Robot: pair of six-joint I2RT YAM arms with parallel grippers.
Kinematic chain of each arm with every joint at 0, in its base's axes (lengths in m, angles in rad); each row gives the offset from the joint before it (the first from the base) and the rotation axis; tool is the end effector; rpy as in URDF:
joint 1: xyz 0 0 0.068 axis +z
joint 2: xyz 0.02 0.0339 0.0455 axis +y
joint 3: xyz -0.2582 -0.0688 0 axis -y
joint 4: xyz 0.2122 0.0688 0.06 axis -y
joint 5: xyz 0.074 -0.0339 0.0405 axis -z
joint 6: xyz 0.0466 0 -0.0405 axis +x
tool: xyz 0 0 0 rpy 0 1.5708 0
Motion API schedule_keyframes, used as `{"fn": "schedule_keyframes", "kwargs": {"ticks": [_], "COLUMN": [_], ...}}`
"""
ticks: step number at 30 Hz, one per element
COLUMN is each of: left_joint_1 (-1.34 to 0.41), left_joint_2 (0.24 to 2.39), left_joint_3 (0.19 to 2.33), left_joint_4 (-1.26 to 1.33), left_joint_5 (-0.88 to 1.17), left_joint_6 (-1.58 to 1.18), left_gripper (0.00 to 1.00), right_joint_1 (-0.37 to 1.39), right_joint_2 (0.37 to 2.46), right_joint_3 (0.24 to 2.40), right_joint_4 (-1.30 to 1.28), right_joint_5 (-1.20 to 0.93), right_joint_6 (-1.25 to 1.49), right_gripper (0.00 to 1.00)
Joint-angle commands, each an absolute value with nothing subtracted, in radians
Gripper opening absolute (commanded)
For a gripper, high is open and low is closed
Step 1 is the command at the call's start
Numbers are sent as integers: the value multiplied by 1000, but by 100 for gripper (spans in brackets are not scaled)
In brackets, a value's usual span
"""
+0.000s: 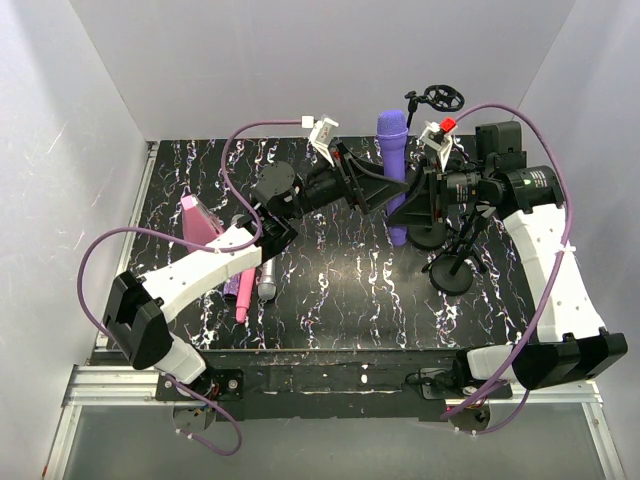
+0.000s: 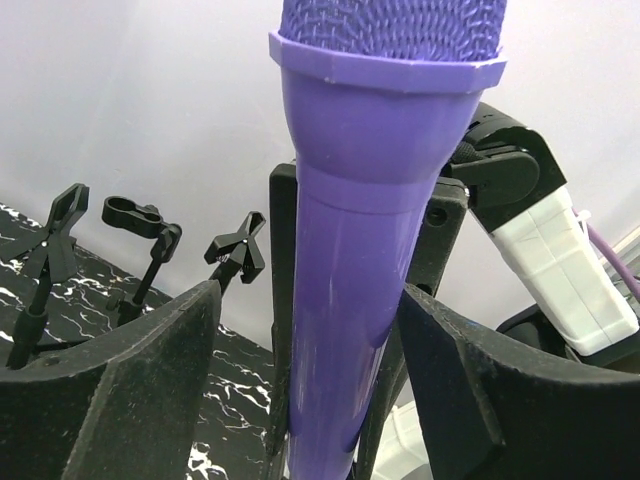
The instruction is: Attach the microphones to the stand
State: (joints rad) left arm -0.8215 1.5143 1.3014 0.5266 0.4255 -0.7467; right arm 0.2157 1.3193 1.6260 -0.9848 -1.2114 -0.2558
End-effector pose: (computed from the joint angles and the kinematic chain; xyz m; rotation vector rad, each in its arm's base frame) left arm 0.2150 -0.2593 0.4210 0.4705 1.3904 -1.5822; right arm 0.1961 0.0876 0.4281 -1.0600 1.7067 1.3021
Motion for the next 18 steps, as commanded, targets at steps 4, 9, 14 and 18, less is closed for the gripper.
{"fn": "schedule_keyframes", "kwargs": {"ticks": [4,9,14,18], "left_joint_1": [-828,-830,-830,-831], "left_joint_2": [1497,1490,1418,1339], "left_joint_3": [1273,1252,1172,1100], "left_joint_4": [575,574,561,540], "left_joint_5": [465,502,483,436], "left_joint_6": [-769,-769,-762,-750], "left_gripper": [60,33,1,0], "right_joint_1": [218,233,256,264], "right_joint_2": [1276,1250,1212,1203], "right_joint_3": [1571,1508,1434,1413], "right_joint_4": [-887,-859,-828,-824], "right_joint_5": [-1302,-1325,-1339,-1341], "right_joint_6": [-196,-189,-190,-195], "right_gripper": [8,10,17,30]}}
